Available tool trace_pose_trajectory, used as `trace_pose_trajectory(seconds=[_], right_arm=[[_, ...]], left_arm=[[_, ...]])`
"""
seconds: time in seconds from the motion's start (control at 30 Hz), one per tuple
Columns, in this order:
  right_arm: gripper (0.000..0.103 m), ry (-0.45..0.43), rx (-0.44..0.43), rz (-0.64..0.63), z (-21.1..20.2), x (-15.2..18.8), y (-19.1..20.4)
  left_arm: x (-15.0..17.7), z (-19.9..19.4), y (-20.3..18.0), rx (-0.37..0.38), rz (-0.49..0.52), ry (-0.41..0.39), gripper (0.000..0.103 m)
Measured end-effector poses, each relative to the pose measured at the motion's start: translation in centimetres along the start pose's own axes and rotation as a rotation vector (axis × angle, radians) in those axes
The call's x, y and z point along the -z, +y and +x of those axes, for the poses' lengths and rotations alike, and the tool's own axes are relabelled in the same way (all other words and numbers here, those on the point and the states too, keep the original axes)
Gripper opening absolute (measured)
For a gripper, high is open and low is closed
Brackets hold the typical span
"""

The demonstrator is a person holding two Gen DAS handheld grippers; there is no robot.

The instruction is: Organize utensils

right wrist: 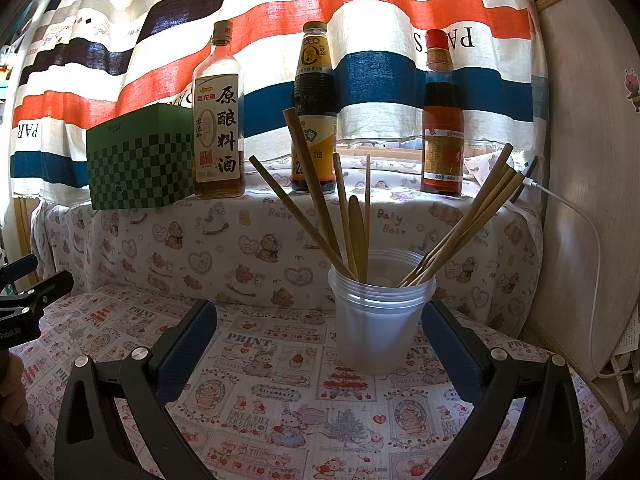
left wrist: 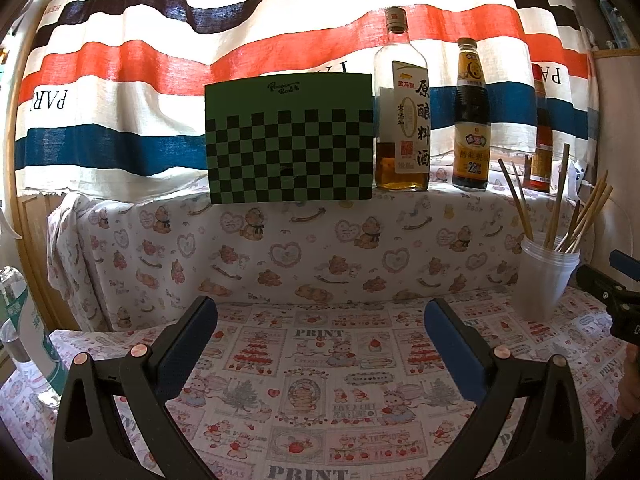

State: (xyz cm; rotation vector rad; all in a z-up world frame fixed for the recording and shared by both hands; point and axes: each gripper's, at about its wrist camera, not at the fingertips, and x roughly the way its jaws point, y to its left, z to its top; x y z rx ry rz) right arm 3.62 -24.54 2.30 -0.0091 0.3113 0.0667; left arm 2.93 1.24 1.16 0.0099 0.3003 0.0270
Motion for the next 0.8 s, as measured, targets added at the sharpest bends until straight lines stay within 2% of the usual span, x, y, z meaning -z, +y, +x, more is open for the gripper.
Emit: trace_pose_trajectory(seconds=[0.8], right_arm=[[0.103, 0.002, -0.002, -0.002, 0.03, 0.0, -0.04]], left_arm=[[-0.05, 0.0, 0.32, -0.003, 0.001, 0.001, 0.103]])
